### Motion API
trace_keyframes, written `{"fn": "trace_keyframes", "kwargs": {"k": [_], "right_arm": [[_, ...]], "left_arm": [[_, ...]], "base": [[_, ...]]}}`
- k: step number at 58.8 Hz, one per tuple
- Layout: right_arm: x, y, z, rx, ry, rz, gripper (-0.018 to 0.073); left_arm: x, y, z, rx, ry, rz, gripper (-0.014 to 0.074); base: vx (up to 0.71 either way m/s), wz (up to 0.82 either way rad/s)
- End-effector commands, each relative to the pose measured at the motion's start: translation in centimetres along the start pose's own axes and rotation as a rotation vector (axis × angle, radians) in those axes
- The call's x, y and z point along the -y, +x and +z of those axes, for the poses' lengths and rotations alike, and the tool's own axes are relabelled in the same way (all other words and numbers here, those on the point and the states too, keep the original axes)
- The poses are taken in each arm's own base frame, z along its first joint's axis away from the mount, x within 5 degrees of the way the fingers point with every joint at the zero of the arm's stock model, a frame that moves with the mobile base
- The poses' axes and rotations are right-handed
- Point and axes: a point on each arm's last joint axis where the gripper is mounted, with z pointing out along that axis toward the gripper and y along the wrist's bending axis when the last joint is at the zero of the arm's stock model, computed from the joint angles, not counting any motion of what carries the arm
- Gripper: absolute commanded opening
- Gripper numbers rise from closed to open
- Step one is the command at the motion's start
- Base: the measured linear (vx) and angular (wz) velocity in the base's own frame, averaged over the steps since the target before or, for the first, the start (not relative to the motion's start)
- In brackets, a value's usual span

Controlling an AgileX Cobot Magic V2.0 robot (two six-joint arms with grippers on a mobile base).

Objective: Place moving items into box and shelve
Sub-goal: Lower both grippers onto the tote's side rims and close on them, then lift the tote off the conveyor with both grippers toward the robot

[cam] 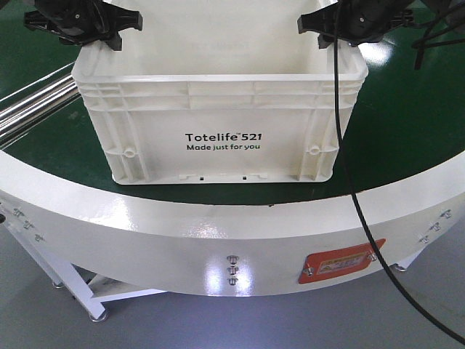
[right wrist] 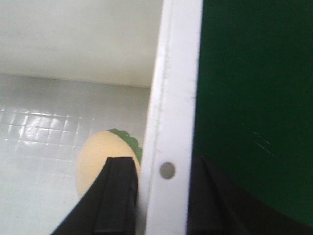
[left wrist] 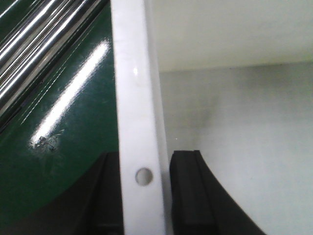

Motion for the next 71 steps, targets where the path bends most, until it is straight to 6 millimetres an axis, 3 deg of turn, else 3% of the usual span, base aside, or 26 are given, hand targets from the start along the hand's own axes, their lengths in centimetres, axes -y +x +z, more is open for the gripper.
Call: {"fn": "trace_keyframes", "kwargs": {"k": [1,14,24,34,56,71], "right_arm": [[0.6,-2.0,-4.2,0.154,0.009,0.004,0.0158],[0.5,-2.0,-4.2,0.152,0.003,0.009,0.0046],[0.5,-2.0,-4.2,0.152,0.006,0.007,0.0036],[0.9,-2.4,-5.9,0.196,0.035,-0.011,0.0036],[1.5,-3.0,-11.4,0.317,0.038,0.042,0.0036],[0.4,-2.5,-14.9,0.324,0.101,0.061,0.0036]], "left_arm": [[0.5,-1.7,-5.0,0.162,0.035,0.001,0.0192],[0.5,-1.7,-5.0,0.165,0.032,0.003,0.0128],[0.4,-1.7,-5.0,0.166,0.031,0.004,0.0069],[0.0,-1.9,-5.9,0.191,-0.016,0.030,0.0034],[0.1,-2.4,-12.5,0.358,-0.011,0.042,0.0032],[1.3,-2.0,-15.0,0.398,-0.048,0.037,0.0032]], "base": [[0.00,0.00],[0.00,0.00],[0.00,0.00],[0.00,0.00],[0.00,0.00],[0.00,0.00]]}}
